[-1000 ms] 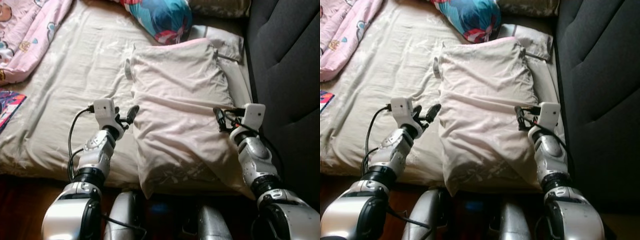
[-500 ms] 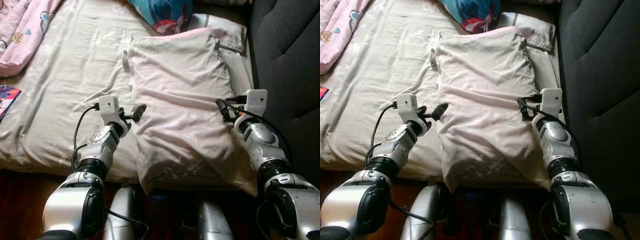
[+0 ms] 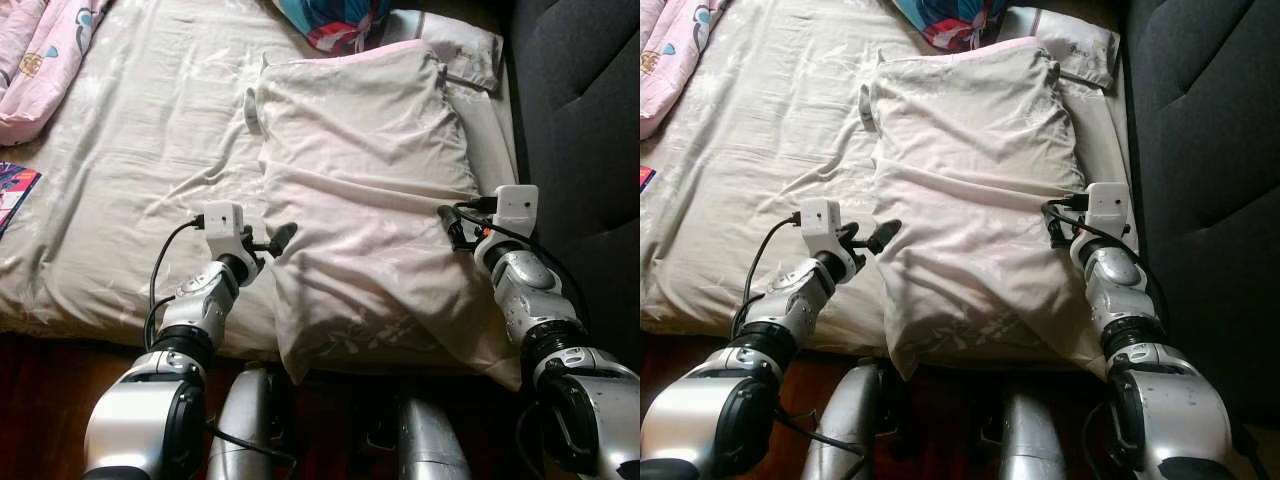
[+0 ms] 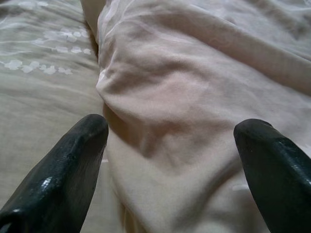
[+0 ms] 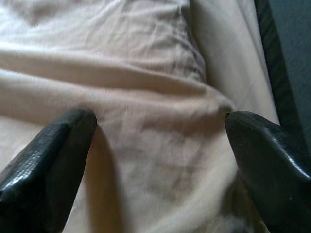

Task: Clean up the room

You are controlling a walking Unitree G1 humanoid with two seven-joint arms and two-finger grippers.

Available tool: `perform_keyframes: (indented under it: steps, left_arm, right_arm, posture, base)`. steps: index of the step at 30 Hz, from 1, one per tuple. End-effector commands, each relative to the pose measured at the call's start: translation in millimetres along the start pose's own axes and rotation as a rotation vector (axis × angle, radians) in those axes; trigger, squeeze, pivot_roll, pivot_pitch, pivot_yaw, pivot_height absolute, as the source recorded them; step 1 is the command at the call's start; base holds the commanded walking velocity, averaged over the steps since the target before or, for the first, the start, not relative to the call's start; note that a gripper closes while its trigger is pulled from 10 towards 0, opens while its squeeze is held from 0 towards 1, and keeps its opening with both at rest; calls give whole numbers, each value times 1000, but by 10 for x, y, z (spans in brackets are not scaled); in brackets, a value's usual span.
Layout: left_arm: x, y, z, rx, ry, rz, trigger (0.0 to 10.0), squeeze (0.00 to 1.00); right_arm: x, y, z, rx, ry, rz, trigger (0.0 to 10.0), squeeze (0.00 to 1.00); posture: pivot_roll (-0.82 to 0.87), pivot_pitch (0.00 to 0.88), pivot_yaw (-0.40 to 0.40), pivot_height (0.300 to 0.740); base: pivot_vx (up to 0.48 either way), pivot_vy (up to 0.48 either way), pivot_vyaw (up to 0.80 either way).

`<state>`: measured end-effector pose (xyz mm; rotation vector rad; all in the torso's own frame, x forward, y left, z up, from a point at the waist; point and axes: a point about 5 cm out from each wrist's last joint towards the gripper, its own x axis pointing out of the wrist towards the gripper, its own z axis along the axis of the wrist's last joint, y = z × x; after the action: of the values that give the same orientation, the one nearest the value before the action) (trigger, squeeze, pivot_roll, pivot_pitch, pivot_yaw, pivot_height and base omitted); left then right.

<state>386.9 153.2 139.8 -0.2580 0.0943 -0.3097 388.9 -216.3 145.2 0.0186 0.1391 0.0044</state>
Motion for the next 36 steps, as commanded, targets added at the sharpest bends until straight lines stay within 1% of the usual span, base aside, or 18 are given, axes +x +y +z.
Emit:
perform_keyframes:
  steps: [1, 2, 4, 7, 11, 13, 16, 17, 19, 20, 21, 22, 25, 27, 29, 33, 36]
  left_arm:
    - [-60, 32, -132, -7, 41, -2, 10000, 0]
    - [-62, 32, -133, -7, 40, -3, 10000, 0]
    - [-73, 33, -140, -7, 39, -8, 10000, 0]
    - [-93, 31, -142, -3, 32, -21, 10000, 0]
    - [-106, 33, -125, 2, 23, -27, 10000, 0]
    - [-111, 44, -81, 0, 5, -26, 10000, 0]
    - [-114, 51, -54, -11, -7, -27, 10000, 0]
    - [-117, 56, -30, -37, -22, -31, 10000, 0]
    - [-118, 57, -24, -44, -26, -32, 10000, 0]
    - [-127, 61, -6, -63, -42, -53, 10000, 0]
    - [-137, 82, 2, -108, -58, -56, 10000, 0]
    - [-137, 82, 2, -108, -58, -56, 10000, 0]
    - [-143, 116, -7, -158, -65, -40, 10000, 0]
    - [-137, 111, -12, -205, -77, -42, 10000, 0]
    - [-116, 91, -45, -233, -69, -40, 10000, 0]
    - [-81, 48, -111, -242, -36, -41, 10000, 0]
    - [-68, 24, -162, -231, 5, -45, 10000, 0]
  right_arm:
    - [-51, -64, -190, 16, 78, -18, 10000, 0]
    - [-52, -64, -193, 17, 79, -17, 10000, 0]
    - [-56, -42, -228, 53, 97, 0, 10000, 0]
    - [-60, 11, -291, 203, 125, 30, 10000, 0]
    - [-66, 34, -328, 189, 144, 44, 10000, 0]
    - [-77, 82, -385, 219, 168, 74, 10000, 0]
    - [-84, 109, -419, 239, 180, 85, 10000, 0]
    - [-92, 123, -448, 258, 189, 87, 10000, 0]
    - [-94, 126, -455, 264, 190, 88, 10000, 0]
    - [-96, 145, -472, 332, 194, 88, 10000, 0]
    - [-96, 171, -478, 365, 192, 101, 10000, 0]
    - [-96, 171, -478, 365, 192, 101, 10000, 0]
    - [-97, 195, -485, 356, 194, 117, 10000, 0]
    - [-100, 197, -491, 350, 199, 124, 10000, 0]
    - [-106, 182, -497, 341, 204, 124, 10000, 0]
    - [-109, 154, -486, 342, 199, 125, 10000, 0]
    - [-113, 146, -490, 336, 199, 127, 10000, 0]
  posture:
    - [101, 441, -6, 641]
    - [101, 441, -6, 641]
    - [103, 446, -7, 641]
    - [109, 459, -7, 641]
    - [111, 463, -7, 641]
    - [117, 472, -9, 641]
    - [119, 474, -10, 641]
    - [124, 481, -13, 641]
    - [124, 481, -13, 641]
    - [126, 486, -15, 641]
    - [126, 486, -15, 641]
    - [126, 486, -15, 641]
    - [121, 497, -25, 641]
    - [115, 500, -31, 641]
    - [106, 500, -37, 641]
    - [90, 505, -49, 641]
    - [84, 506, -52, 641]
  base:
    - [0, 0, 0]
    - [0, 0, 0]
    - [0, 0, 0]
    - [0, 0, 0]
    - [0, 0, 0]
    - [0, 0, 0]
    - [0, 0, 0]
    - [0, 0, 0]
    - [0, 0, 0]
    - [0, 0, 0]
    - [0, 0, 0]
    - [0, 0, 0]
    - [0, 0, 0]
    - [0, 0, 0]
    - [0, 0, 0]
    - [0, 0, 0]
    - [0, 0, 0]
